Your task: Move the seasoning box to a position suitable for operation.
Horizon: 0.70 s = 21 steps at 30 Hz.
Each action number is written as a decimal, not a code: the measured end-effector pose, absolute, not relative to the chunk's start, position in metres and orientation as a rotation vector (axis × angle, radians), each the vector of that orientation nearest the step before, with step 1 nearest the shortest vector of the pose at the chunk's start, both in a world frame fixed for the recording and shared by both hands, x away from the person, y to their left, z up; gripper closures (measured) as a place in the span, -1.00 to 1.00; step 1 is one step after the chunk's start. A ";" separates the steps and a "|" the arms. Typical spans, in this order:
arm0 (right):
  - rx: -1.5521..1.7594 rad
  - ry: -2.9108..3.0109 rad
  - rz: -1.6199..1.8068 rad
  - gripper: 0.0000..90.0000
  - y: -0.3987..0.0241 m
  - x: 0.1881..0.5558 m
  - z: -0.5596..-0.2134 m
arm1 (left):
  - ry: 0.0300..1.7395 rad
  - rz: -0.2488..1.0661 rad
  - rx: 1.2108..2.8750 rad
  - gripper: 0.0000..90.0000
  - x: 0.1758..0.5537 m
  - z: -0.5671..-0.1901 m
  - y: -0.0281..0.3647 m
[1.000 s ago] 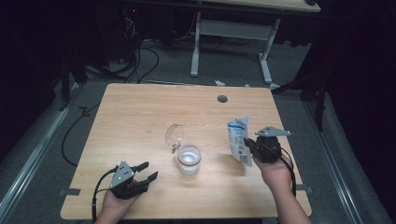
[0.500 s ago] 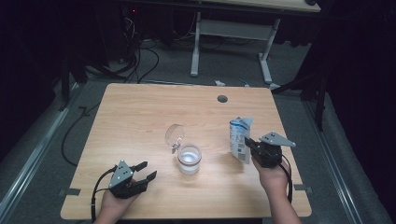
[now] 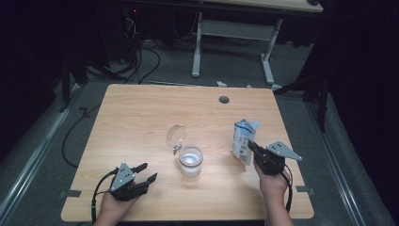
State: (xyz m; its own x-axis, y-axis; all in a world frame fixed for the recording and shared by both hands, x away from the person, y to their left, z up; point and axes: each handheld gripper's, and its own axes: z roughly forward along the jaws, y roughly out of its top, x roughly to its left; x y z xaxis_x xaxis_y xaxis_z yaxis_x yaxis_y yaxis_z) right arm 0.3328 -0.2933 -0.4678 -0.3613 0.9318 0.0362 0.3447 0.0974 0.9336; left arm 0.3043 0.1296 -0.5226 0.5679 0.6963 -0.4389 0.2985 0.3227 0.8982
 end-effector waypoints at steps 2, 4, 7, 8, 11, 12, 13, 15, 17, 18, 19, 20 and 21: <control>1.251 1.751 1.285 1.00 -0.296 0.331 -0.472 | 0.994 0.339 1.258 0.01 0.305 -0.522 0.132; 1.253 1.730 1.311 1.00 -0.298 0.329 -0.475 | 0.998 0.343 1.246 0.01 0.304 -0.520 0.136; 1.241 1.699 1.355 1.00 -0.300 0.326 -0.479 | 0.994 0.351 1.237 0.01 0.303 -0.519 0.139; 1.235 1.690 1.357 1.00 -0.301 0.325 -0.479 | 0.995 0.359 1.232 0.01 0.302 -0.518 0.140; 1.216 1.689 1.346 1.00 -0.302 0.325 -0.479 | 1.002 0.371 1.220 0.01 0.303 -0.517 0.142; 1.201 1.686 1.340 1.00 -0.303 0.325 -0.478 | 1.006 0.374 1.216 0.01 0.303 -0.518 0.143; 1.199 1.681 1.346 1.00 -0.305 0.325 -0.478 | 1.012 0.375 1.219 0.02 0.303 -0.518 0.144; 1.209 1.663 1.355 1.00 -0.309 0.325 -0.478 | 1.022 0.379 1.205 0.02 0.302 -0.519 0.146; 1.219 1.654 1.362 1.00 -0.314 0.328 -0.480 | 1.019 0.386 1.198 0.02 0.301 -0.518 0.147; 1.229 1.648 1.359 1.00 -0.315 0.328 -0.481 | 1.018 0.386 1.199 0.03 0.300 -0.518 0.148; 1.229 1.643 1.357 1.00 -0.316 0.329 -0.482 | 1.018 0.386 1.194 0.03 0.300 -0.518 0.148; 1.228 1.643 1.357 1.00 -0.317 0.329 -0.482 | 1.019 0.386 1.193 0.03 0.299 -0.518 0.148; 1.236 1.640 1.356 1.00 -0.318 0.330 -0.484 | 1.018 0.388 1.195 0.03 0.299 -0.519 0.148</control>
State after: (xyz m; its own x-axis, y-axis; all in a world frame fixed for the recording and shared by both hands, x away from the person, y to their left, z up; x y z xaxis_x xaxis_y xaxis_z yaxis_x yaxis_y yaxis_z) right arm 0.3299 -0.3181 -0.4838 -0.3288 0.9416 0.0725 0.2480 0.0120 0.9687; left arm 0.2990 0.1475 -0.5188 0.5249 0.7267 -0.4432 0.2473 0.3680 0.8963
